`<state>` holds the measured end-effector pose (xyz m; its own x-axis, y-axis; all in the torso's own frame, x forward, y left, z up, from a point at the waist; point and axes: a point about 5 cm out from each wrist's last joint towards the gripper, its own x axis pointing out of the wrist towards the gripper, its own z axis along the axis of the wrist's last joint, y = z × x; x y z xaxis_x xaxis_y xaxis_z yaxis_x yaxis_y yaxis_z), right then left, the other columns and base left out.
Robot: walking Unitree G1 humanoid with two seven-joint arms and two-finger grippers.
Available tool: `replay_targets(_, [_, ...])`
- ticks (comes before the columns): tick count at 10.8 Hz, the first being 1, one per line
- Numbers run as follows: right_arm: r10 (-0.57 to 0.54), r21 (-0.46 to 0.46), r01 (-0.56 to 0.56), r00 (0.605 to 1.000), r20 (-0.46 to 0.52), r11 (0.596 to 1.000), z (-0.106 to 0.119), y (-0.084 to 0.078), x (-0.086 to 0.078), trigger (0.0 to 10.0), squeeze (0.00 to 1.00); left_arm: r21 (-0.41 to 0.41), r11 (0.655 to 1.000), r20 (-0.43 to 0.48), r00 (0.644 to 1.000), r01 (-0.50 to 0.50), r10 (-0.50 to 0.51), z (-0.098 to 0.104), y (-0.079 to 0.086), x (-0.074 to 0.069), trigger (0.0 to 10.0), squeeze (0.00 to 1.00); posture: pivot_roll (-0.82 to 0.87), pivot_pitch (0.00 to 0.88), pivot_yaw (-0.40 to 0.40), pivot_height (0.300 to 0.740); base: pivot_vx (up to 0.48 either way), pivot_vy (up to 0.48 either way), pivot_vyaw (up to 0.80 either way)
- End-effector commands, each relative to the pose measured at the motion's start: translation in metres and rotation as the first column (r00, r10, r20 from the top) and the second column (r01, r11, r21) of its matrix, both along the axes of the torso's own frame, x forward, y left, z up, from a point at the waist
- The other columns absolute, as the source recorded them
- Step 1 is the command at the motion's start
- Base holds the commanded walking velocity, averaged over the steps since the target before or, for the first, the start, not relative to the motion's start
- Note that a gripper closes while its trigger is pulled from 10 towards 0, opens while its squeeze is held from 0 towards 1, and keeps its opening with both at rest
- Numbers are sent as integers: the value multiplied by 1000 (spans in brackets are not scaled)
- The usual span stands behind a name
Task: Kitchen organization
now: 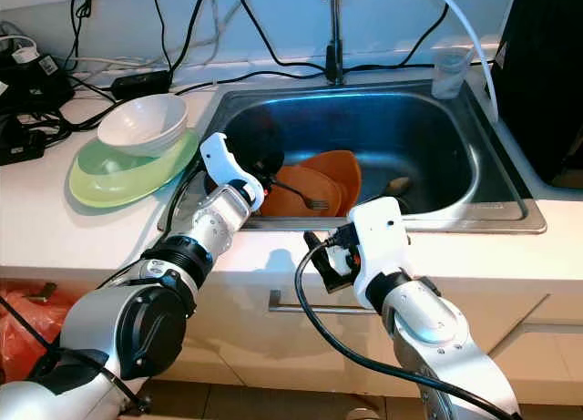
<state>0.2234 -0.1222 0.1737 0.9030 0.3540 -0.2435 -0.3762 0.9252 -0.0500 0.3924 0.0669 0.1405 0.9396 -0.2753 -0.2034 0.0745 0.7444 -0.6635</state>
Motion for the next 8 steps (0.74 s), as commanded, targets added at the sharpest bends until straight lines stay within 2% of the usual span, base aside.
replay_targets(1, [14, 8, -14, 1000, 1, 1000, 2, 2, -1, 10000, 0, 8, 1000, -5, 1000, -24, 24, 0, 7, 2, 10000, 1000, -329, 0, 155, 740, 0, 0, 0])
replay_targets(8, [25, 0, -25, 1000, 0, 1000, 0, 2, 1, 10000, 0, 1, 998, -8, 998, -67, 67, -1, 16, 3, 10000, 1000, -325, 0, 155, 740, 0, 0, 0])
